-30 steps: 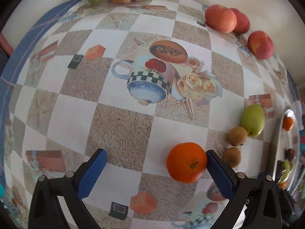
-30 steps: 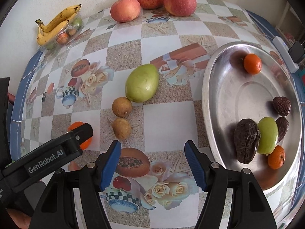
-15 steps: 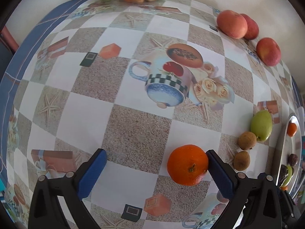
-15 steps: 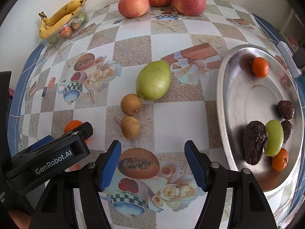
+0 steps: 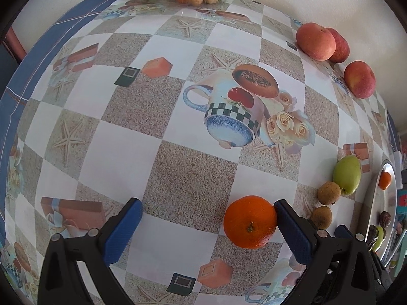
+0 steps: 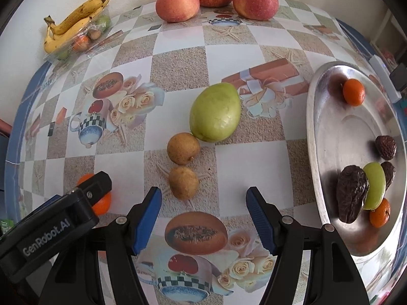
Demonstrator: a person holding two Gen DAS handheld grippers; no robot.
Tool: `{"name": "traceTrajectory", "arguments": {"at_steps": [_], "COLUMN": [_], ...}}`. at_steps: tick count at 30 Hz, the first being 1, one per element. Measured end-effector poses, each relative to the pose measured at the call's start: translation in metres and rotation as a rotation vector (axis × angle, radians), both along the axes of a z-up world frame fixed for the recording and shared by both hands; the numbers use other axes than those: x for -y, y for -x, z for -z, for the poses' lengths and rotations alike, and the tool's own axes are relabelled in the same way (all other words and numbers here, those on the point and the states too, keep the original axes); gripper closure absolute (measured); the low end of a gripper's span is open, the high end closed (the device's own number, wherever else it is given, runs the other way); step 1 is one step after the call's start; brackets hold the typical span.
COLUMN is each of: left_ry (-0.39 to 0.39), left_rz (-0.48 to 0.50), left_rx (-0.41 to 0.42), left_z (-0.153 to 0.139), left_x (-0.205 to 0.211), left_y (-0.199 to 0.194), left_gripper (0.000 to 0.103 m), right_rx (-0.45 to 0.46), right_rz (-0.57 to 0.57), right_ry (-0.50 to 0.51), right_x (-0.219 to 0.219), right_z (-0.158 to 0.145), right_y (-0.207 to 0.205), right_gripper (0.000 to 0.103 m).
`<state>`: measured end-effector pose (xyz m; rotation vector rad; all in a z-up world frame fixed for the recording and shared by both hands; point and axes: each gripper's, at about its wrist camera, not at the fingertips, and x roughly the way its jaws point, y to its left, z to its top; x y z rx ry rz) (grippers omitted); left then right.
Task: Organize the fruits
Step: 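Move the left tool to an orange while the right tool approaches a brown kiwi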
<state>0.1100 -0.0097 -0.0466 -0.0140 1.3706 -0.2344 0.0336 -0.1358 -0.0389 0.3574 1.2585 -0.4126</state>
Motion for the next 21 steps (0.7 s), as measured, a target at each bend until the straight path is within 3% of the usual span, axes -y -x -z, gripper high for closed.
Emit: {"name": "traceTrajectory", "arguments": {"at_steps": [3,5,7,11,18,21], "left_ry": [-0.006,-0.009,-0.011,-0.013,-0.001,0.001], "left_rz": [0.007,0.011,0.010,0.015,0.015,0.007], "left_rx": [0.002,0.002,0.001,0.000,-0.003,-0.009], "left_z": [0.000,0.000,0.001,0.003,0.004,0.003], "left_x": [-0.002,-0.001,0.001,0.004,0.004,0.002], "left_y": [0.000,0.000,0.000,0.000,0.000,0.000], "left_gripper": [0.000,0.000,0.000,0.000,0.000,0.000], "right_rx": [-0.026,-0.031,-0.035,-0.037,-0.016,0.007], "right_rz": [-0.028,-0.053,-0.057,-0.053,-0.065,-0.077], "right_ry": [0.054,0.057,0.062,0.057,0.076,0.085], "right_x": [-0.008,-0.012,-0.014,-0.011,-0.003,0.001], "right_z": [0.005,0.008,0.012,0.016,0.016,0.008], "right_y": [-0.010,-0.014,-0.018,-0.023,-0.016,-0.003], "right_gripper": [0.030,0.016,0.009,0.003,0.003,0.014]}}
